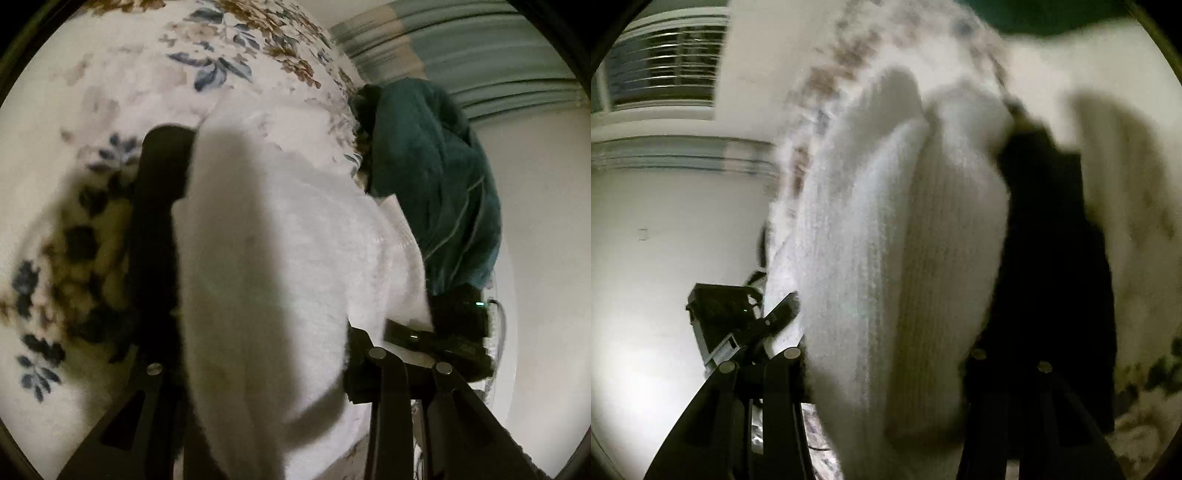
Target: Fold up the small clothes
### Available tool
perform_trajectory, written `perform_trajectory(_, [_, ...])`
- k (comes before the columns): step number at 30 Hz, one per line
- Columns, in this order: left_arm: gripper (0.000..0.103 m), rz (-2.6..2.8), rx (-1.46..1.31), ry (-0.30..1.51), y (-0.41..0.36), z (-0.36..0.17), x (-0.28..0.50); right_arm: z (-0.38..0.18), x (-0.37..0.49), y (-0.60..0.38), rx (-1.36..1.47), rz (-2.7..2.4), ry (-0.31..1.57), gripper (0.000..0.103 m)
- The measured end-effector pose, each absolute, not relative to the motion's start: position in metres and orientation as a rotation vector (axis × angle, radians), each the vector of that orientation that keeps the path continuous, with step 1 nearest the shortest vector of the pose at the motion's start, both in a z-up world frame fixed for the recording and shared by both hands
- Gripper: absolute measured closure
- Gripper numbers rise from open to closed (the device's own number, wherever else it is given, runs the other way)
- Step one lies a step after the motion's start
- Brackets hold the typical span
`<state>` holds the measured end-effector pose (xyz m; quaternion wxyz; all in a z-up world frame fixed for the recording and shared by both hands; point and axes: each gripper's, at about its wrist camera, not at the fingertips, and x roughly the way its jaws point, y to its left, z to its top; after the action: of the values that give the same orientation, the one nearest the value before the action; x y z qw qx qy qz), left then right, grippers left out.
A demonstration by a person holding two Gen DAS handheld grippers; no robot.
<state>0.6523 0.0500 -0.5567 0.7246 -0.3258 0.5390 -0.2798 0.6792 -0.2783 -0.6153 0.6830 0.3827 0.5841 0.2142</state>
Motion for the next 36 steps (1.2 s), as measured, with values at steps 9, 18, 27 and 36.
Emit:
perform_trajectory(9, [0.056, -0.431, -0.501, 1.134, 0.056, -0.509, 0.619, -0.596, 0.659, -0.297, 0.712, 0.331, 1.313, 0.033])
perform_trajectory(18, [0.012, -0.193, -0.235, 1.117, 0.055, -0.513, 0.612, -0.567, 0.641, -0.299, 0.453, 0.058, 1.286, 0.032])
perform_trajectory(27, [0.001, -0.075, 0.017, 1.098, 0.016, -0.483, 0.574, -0.509, 0.567, -0.237, 0.005, -0.196, 1.205, 0.0])
perform_trajectory(36, [0.001, -0.062, 0.046, 1.051, -0.001, -0.397, 0.499, -0.425, 0.488, -0.235, -0.009, -0.257, 1.131, 0.0])
